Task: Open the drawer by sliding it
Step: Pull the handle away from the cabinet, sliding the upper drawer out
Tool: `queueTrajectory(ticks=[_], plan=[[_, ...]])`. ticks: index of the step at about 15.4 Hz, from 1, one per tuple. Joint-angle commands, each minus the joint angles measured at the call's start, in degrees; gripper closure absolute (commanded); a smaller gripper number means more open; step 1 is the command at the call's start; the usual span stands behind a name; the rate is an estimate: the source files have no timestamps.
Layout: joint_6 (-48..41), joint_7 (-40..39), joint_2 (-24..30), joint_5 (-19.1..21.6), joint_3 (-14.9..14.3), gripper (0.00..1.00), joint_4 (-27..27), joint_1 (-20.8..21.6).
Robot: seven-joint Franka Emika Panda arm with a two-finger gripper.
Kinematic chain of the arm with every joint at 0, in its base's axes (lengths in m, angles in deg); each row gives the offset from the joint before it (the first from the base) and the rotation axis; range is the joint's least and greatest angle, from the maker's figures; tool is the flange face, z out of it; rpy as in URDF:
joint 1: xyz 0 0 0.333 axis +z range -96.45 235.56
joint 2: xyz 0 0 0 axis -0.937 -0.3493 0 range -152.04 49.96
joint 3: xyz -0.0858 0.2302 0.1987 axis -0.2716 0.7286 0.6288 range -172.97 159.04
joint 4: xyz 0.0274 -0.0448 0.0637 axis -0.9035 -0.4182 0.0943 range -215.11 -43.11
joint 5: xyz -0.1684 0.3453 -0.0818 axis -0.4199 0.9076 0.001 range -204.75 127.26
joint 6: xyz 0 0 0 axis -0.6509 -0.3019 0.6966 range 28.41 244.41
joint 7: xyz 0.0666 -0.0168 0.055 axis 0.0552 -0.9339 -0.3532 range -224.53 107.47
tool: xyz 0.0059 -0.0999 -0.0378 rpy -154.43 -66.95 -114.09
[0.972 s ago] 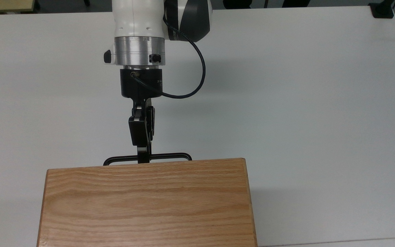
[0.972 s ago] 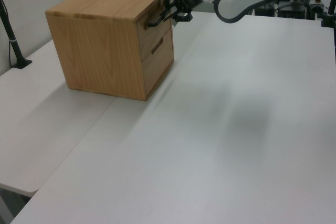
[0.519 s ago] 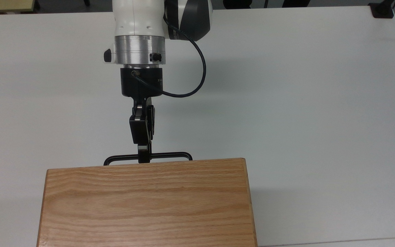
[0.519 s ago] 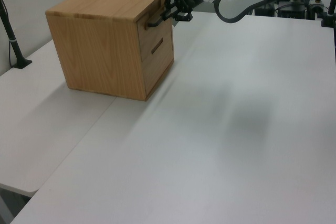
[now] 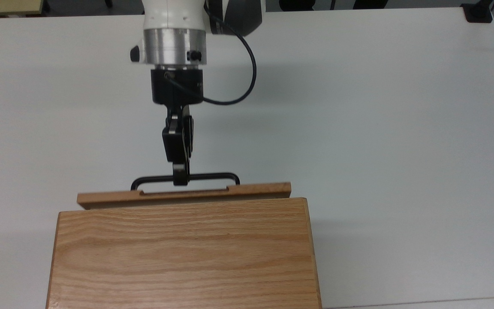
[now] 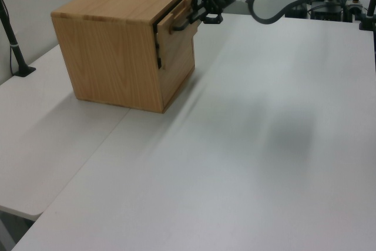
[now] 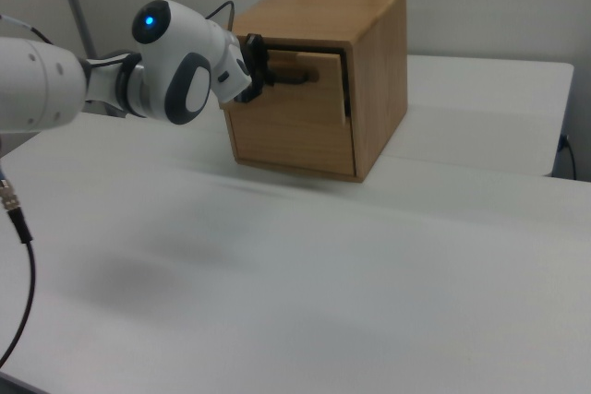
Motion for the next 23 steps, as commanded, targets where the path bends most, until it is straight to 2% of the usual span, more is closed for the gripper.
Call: queueTrajectory(ticks=[1, 8, 10, 16, 17, 18, 19, 23], plan=[[-0.2, 1.53, 8.94, 0.08, -0.01, 0.98, -13.05, 0.2], [-0.64, 1.7, 19.48, 0.16, -0.09, 0.98, -24.39, 0.28], [-3.79, 1.7, 22.04, 0.16, -0.09, 0.98, -26.07, 0.2], [-13.2, 1.53, 24.94, 0.16, -0.09, 0.95, -25.47, 0.02], [-14.78, 1.26, 25.47, 0.16, -0.09, 0.91, -25.37, -0.15], [-15.84, 1.26, 25.65, 0.16, -0.09, 0.81, -25.2, -0.68], [-16.8, 1.09, 26.09, 0.16, -0.09, 0.79, -24.33, -0.94], [-24.1, 0.47, 26.79, -0.27, -0.18, 0.79, -22.04, -1.21]])
